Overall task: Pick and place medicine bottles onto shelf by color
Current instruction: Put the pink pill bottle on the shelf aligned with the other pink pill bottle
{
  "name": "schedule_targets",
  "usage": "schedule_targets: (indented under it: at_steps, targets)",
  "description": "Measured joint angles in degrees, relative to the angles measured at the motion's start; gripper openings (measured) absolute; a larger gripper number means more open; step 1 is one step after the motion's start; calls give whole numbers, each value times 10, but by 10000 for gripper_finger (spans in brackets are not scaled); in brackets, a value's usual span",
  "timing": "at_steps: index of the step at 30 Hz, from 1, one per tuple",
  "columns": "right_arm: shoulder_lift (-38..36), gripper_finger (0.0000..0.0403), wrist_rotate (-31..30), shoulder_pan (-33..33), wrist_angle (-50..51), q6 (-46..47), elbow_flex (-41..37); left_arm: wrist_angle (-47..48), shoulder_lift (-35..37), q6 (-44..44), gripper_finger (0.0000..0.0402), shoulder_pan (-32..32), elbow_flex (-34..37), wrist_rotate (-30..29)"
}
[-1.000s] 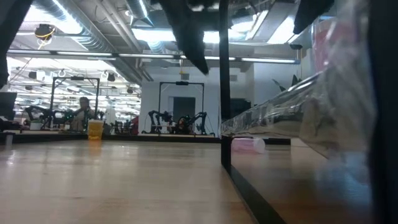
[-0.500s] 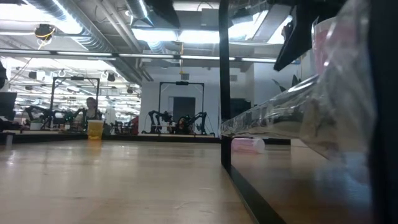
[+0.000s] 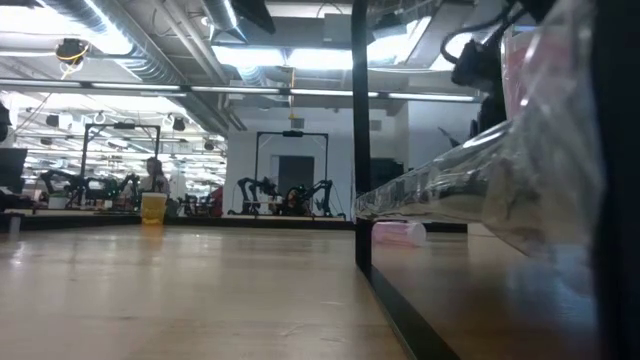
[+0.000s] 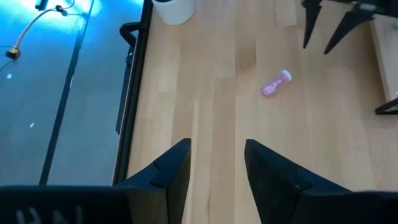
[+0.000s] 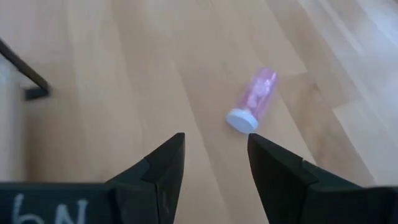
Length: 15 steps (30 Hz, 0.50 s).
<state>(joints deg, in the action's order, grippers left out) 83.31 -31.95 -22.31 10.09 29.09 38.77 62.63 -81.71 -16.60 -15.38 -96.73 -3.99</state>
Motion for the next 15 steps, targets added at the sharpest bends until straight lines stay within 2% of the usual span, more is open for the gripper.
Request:
schedule_targets:
  at_steps: [11, 15]
  targets:
    - [0, 178, -25, 0, -196, -43, -117, 0, 0, 1, 143, 0, 0, 0]
    - [4, 178, -46, 1, -226, -41, -139, 0, 0, 2, 143, 0, 0, 0]
